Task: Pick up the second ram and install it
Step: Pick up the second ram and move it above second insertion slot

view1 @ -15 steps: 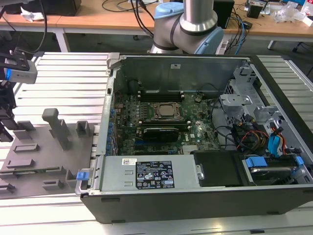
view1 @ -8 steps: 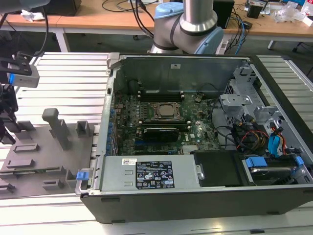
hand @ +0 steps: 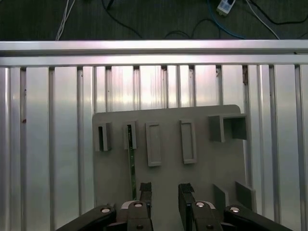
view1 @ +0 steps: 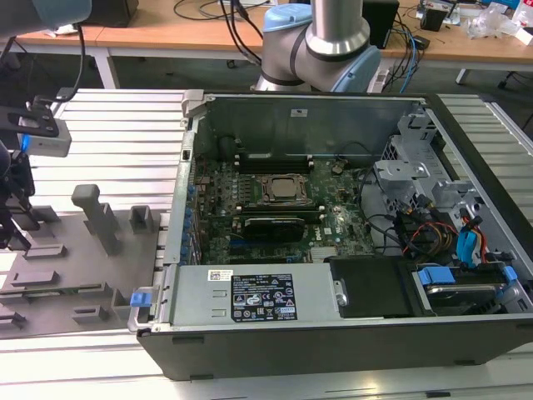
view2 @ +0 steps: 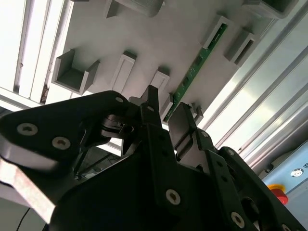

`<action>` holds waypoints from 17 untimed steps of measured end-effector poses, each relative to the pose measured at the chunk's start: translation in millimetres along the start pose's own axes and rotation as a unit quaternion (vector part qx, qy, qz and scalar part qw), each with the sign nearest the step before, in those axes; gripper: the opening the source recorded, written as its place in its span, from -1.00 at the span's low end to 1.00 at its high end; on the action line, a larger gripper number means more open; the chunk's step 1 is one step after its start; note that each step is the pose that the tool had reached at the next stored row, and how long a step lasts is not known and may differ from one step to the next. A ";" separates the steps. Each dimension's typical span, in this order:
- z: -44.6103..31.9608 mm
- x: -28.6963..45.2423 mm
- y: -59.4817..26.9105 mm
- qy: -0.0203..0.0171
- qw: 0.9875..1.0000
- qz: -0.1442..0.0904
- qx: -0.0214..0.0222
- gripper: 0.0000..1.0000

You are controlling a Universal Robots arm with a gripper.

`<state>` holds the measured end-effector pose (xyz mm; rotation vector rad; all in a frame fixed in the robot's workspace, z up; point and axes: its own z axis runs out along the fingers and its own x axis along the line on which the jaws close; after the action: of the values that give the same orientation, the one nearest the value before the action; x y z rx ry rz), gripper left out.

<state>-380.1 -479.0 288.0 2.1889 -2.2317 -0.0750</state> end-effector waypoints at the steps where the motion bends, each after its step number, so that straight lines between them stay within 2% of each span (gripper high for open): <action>1: 1.0 0.1 0.0 0.000 1.000 0.000 0.000 -0.28; 7: 6.2 6.3 -0.4 0.000 1.000 0.000 0.000 -0.28; 13: 14.6 23.6 -1.2 0.000 1.000 0.000 0.000 -0.28; 17: 19.8 26.6 -3.9 0.001 1.000 0.000 0.000 -0.28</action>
<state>-377.6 -505.2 267.4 2.1875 -2.2303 -0.0722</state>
